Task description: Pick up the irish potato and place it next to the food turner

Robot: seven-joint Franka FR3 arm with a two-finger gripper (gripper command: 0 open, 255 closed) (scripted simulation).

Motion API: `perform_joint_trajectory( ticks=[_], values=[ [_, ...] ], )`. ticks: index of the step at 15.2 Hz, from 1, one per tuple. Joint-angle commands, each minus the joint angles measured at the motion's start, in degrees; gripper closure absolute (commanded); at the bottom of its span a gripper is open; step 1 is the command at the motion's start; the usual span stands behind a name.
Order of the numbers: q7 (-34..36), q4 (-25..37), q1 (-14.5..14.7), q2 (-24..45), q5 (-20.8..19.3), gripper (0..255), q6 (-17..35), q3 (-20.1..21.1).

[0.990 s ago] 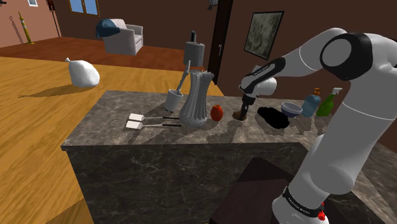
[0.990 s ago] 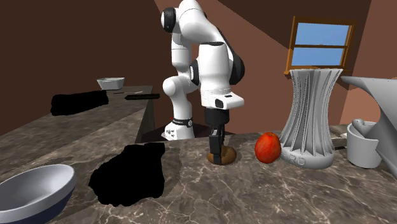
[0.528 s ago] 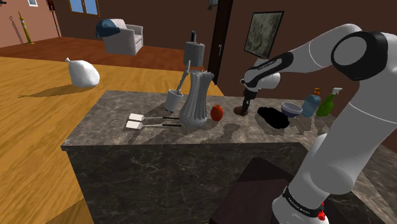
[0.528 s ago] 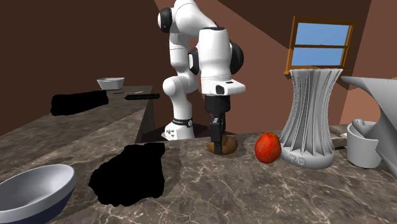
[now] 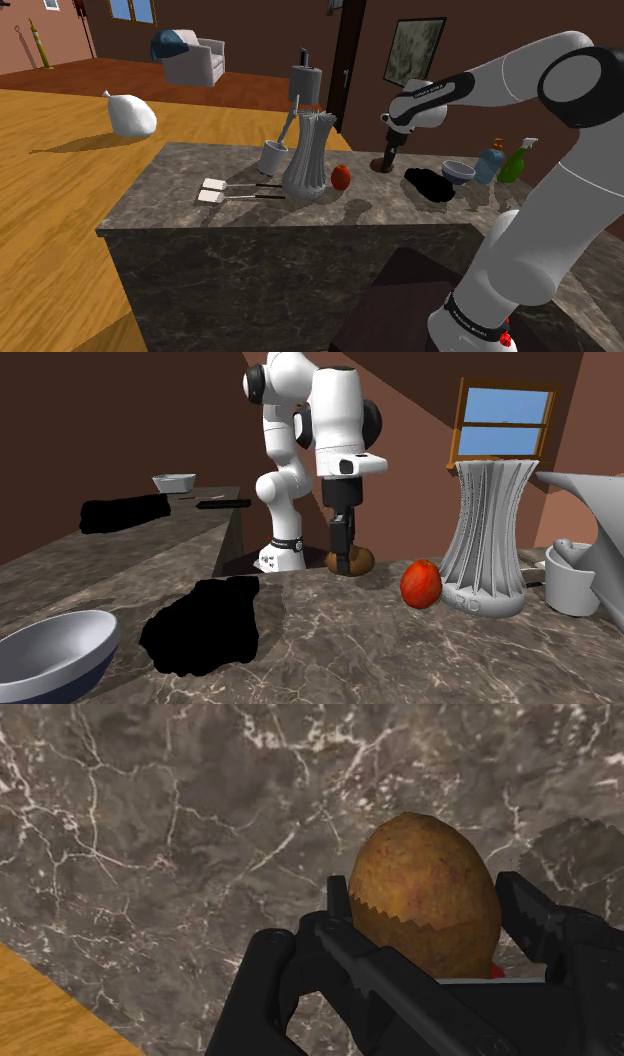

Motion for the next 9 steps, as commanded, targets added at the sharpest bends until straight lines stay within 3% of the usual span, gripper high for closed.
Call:
perform_joint_trajectory(
  ticks=[1,9],
  values=[
    [0.7,0.9,0.0,-1.0,-0.7,255,-1.7,0.3],
    [3.8,3.4,0.2,-4.3,-2.8,255,-7.0,2.2]
  ],
)
